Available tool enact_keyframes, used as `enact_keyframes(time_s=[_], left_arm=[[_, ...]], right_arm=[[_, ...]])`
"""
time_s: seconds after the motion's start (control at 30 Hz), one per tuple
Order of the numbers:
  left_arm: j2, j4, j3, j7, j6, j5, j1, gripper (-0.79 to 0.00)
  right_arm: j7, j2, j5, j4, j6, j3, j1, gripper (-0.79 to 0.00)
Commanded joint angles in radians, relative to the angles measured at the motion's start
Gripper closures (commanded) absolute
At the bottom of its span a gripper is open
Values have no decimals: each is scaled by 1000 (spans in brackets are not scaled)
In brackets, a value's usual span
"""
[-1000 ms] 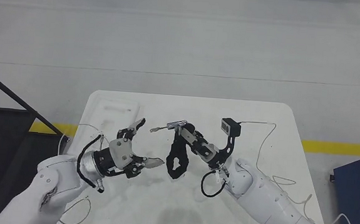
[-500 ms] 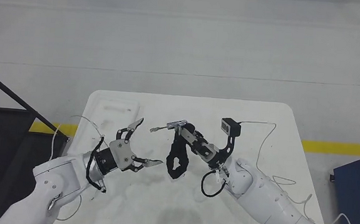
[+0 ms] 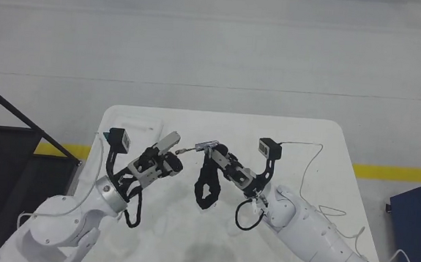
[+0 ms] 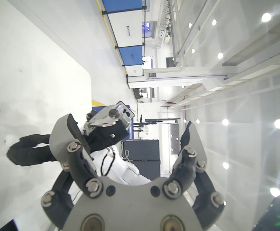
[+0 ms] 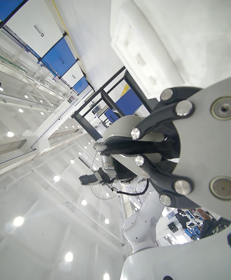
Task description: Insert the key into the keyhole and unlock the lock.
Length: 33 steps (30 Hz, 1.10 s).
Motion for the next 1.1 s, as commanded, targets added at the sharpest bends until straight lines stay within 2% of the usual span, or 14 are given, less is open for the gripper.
enact_keyframes(time_s=[0.0, 0.1, 0.13, 0.2, 0.3, 0.37, 0.5, 0.57, 0.63, 0.7, 0.77, 0.87, 1.07], left_arm=[[0, 0, 0, -1, -1, -146, 0, -785], [0, 0, 0, -1, -1, -146, 0, -785], [1, 0, -6, 9, 0, -99, -5, -785], [11, -16, 2, 16, 48, 149, -5, -785], [14, -24, 40, -10, 59, 289, -4, -785], [13, -25, 66, -36, 69, 323, -4, -785], [14, -26, 90, -21, 87, 497, -23, -785], [13, -26, 97, 25, 58, 597, -33, -785], [12, -26, 103, 66, -19, 692, -43, -785], [12, -26, 115, 61, -117, 765, -36, -785], [14, -25, 114, 30, -147, 799, -13, -785], [19, -26, 96, 22, -221, 947, 0, -785], [19, -26, 96, 22, -221, 947, 0, -785]], right_arm=[[0, 0, 0, 0, 0, 0, 0, 0], [0, 0, 0, 0, 0, 0, 0, 0], [0, 0, 0, 0, 0, 0, 0, 0], [0, 0, 0, 0, 0, 0, 0, 0], [0, 0, 0, 0, 0, 0, 0, 0], [0, 0, 0, 0, 0, 0, 0, 0], [0, 0, 0, 0, 0, 0, 0, 0], [0, 0, 0, 0, 0, 0, 0, 0], [0, 0, 0, 0, 0, 0, 0, 0], [0, 0, 0, 0, 0, 0, 0, 0], [0, 0, 0, 0, 0, 0, 0, 0], [0, 0, 0, 0, 0, 0, 0, 0], [0, 0, 0, 0, 0, 0, 0, 0]])
